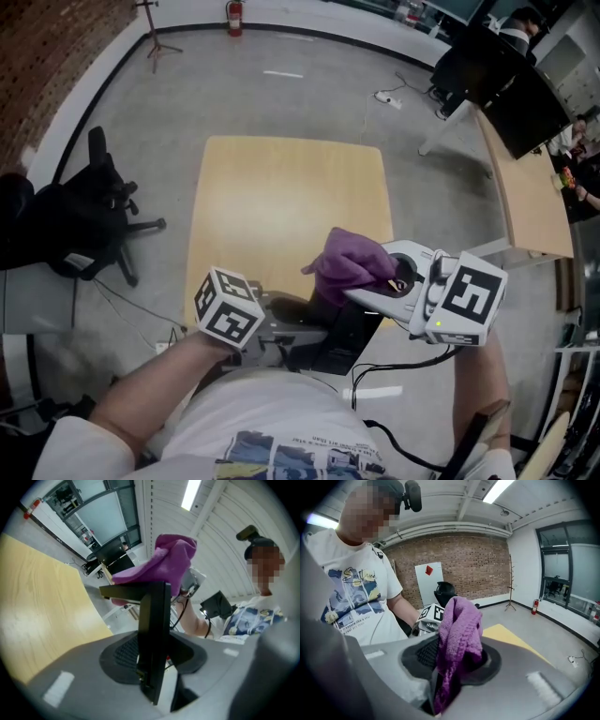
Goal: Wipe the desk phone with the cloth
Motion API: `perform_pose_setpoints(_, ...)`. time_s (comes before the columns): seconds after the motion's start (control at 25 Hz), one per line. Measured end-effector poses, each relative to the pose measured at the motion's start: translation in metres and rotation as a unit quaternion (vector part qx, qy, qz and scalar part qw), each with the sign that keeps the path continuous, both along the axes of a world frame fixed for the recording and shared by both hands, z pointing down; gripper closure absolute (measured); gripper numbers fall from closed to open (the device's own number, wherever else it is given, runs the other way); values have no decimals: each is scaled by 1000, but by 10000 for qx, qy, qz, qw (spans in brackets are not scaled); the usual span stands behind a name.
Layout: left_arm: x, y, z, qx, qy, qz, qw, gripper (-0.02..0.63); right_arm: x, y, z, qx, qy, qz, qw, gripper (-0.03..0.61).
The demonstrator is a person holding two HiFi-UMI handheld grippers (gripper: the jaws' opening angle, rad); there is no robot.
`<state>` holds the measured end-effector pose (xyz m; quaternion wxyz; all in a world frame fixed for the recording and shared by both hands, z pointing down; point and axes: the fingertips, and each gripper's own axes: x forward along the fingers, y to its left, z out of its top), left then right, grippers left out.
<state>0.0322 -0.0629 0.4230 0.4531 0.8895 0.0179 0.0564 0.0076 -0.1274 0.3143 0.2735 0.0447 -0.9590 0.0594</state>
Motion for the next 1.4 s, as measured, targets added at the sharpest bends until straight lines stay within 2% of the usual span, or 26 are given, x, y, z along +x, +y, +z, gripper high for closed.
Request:
perform_pose_setpoints(0.2, 32, 7, -18, 55, -76, 80, 9999, 434, 24, -11, 21, -216, 529, -233, 9981, 476)
perform_pose_setpoints(0.4, -5, 8, -2, 145, -23, 191, 9997, 434, -11, -30, 64, -440, 938, -153, 9945, 476)
perform_pose_setpoints(0.64, -13, 8, -5, 293, 52, 292, 9991, 434, -8, -60, 87, -606, 840, 384, 9939, 476)
perform_pose_setpoints(0.8, -24, 0, -4, 284, 103, 212, 9993, 434, 12, -87, 86, -798, 328, 1203, 9890, 476)
perform_pose_setpoints(0.96, -46, -18, -8, 230, 289, -14, 9993, 434, 48, -104, 62, -898, -577, 2183, 9700, 476)
perform_pose_setpoints(1.04, -58, -30, -9, 173, 408, -140, 9989, 434, 65, -101, 55, -899, -790, 2484, 9613, 476)
perform_pose_setpoints(1.2, -68, -53, -18, 28, 480, -288, 9984, 434, 82, -80, 56, -926, -940, 2728, 9530, 476)
perform_pose_setpoints(1.4, -71, -70, -24, -130, 633, -258, 9976, 434, 57, -45, 58, -1377, -1740, 2588, 9401, 476)
